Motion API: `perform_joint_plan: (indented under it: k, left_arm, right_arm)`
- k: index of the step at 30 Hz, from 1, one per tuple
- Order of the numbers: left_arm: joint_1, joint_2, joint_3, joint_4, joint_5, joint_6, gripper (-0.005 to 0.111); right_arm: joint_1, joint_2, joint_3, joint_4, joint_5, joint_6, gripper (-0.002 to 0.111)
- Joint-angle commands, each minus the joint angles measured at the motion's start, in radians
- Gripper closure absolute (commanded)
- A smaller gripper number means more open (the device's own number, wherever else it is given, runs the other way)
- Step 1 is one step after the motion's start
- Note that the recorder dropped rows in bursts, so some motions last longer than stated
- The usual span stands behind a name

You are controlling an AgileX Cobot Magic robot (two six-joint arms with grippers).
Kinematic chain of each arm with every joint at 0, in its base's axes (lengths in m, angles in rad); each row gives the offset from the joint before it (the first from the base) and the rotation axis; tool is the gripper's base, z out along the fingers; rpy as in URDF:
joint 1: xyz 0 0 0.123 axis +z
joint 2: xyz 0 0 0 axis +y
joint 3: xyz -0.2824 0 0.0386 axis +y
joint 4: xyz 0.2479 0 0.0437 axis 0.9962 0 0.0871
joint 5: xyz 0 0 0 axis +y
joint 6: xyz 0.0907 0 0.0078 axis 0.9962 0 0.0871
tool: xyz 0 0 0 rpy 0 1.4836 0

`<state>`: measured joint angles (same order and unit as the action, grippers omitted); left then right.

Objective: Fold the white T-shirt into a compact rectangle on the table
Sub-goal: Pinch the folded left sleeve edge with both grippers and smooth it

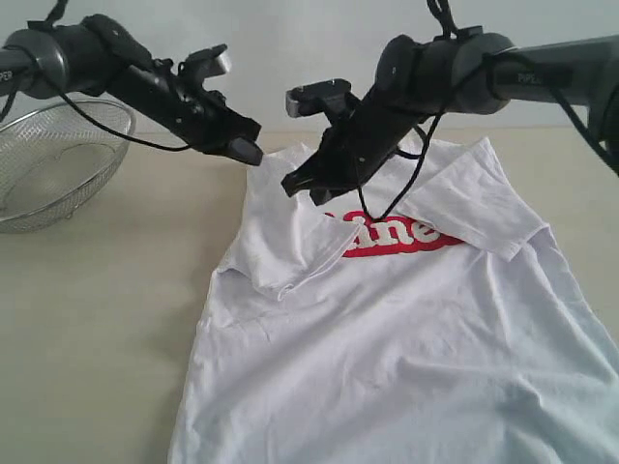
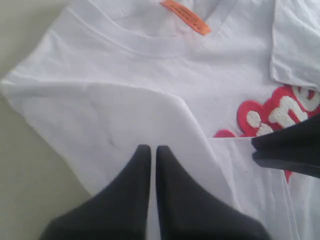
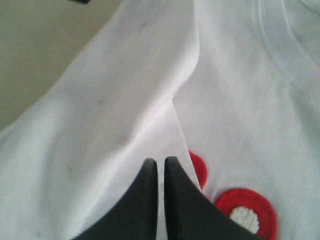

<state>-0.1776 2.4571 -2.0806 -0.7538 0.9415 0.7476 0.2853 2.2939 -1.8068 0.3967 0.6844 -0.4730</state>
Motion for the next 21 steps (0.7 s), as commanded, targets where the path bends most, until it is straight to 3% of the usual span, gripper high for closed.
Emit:
perform_joint_plan:
  k: [1,8,13,21]
  left_arm:
    - [-0.047,-0.005,0.069,-0.035,-0.046,0.061,0.102]
    - [-0.078,0.051,0.108,-0.04,-0.156,0.059,0.102]
    - [-0.067,0.065,0.108,0.133,-0.224,-0.08,0.102]
    - [-0.027,0.065,0.108,0.152,-0.208,-0.107,0.102]
  right_arm:
    - [-0.008,0.013,-0.001,-0.01,0.039,0.019,0.108]
    - [-0.008,0.011,-0.001,-0.012,0.09,0.019,0.108]
    - [-0.008,0.011,-0.001,-0.012,0.116,0.019,0.108]
    - [-0.008,0.032,-0.001,-0.018,0.082,0.026,0.108]
